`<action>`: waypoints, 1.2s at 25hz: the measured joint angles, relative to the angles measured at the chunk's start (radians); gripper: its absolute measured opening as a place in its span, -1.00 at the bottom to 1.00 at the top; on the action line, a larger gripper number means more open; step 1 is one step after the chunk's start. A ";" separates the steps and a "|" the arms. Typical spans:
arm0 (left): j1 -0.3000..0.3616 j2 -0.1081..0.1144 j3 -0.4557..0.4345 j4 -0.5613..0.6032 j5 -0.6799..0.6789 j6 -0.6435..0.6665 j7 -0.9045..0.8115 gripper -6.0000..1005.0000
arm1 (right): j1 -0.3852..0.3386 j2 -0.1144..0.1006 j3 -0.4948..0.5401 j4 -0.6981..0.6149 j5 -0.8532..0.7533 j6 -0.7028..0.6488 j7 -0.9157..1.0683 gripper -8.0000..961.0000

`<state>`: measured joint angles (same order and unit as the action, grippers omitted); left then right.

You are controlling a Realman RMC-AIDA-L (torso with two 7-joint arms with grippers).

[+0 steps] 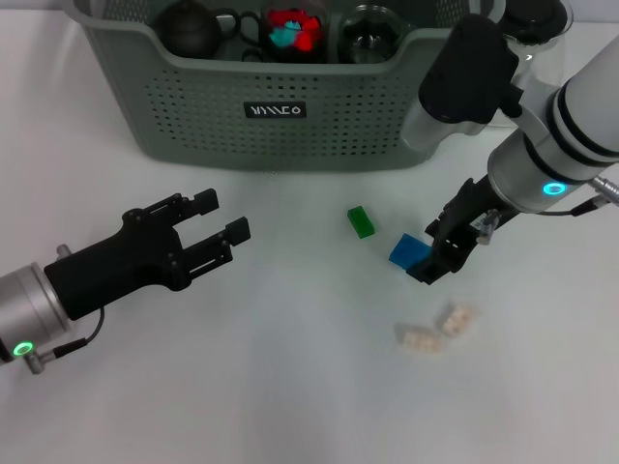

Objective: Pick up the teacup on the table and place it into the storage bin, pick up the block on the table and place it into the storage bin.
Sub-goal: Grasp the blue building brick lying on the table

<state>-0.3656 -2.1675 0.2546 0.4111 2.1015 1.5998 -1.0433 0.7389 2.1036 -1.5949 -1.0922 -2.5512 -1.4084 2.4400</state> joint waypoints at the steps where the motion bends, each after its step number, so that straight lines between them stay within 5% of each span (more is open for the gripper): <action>1: 0.000 0.000 0.000 0.000 0.000 0.000 0.000 0.32 | 0.001 0.001 0.000 0.006 0.001 0.006 0.000 0.34; 30: -0.003 -0.002 0.000 -0.012 0.000 0.000 0.010 0.32 | -0.001 0.002 -0.049 0.084 0.029 0.117 0.026 0.28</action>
<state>-0.3682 -2.1691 0.2546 0.3988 2.1015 1.5995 -1.0335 0.7383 2.1058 -1.6434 -1.0084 -2.5219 -1.2918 2.4656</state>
